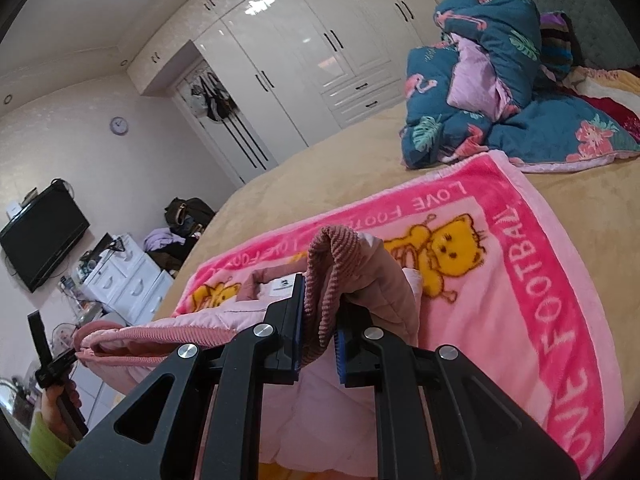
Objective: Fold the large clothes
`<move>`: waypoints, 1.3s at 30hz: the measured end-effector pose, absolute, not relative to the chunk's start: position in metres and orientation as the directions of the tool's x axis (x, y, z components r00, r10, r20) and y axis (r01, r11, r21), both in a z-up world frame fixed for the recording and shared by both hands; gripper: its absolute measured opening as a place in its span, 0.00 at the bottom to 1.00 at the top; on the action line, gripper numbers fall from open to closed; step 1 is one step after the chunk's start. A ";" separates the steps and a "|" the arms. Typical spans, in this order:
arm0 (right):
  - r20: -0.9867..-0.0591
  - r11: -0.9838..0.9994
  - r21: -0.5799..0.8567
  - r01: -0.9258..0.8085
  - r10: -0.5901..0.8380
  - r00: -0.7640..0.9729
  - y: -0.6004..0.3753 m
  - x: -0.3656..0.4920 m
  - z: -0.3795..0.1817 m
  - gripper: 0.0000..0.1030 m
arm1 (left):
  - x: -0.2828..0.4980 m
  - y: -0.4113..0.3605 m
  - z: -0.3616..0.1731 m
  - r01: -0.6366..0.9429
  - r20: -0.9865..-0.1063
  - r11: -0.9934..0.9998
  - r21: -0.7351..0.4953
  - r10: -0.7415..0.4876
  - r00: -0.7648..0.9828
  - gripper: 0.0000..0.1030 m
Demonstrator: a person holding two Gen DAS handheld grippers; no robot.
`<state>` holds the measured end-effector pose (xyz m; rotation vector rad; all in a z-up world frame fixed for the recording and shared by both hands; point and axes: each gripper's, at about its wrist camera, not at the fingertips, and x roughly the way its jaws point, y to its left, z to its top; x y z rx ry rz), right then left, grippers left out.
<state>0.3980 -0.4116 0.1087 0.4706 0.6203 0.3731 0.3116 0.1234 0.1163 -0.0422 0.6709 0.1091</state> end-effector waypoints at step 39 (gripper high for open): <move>-0.632 0.872 0.424 -0.244 0.478 0.610 -0.316 0.382 -0.008 0.75 | 0.340 0.113 0.098 -0.044 -0.593 0.997 -0.057 0.002 0.805 0.77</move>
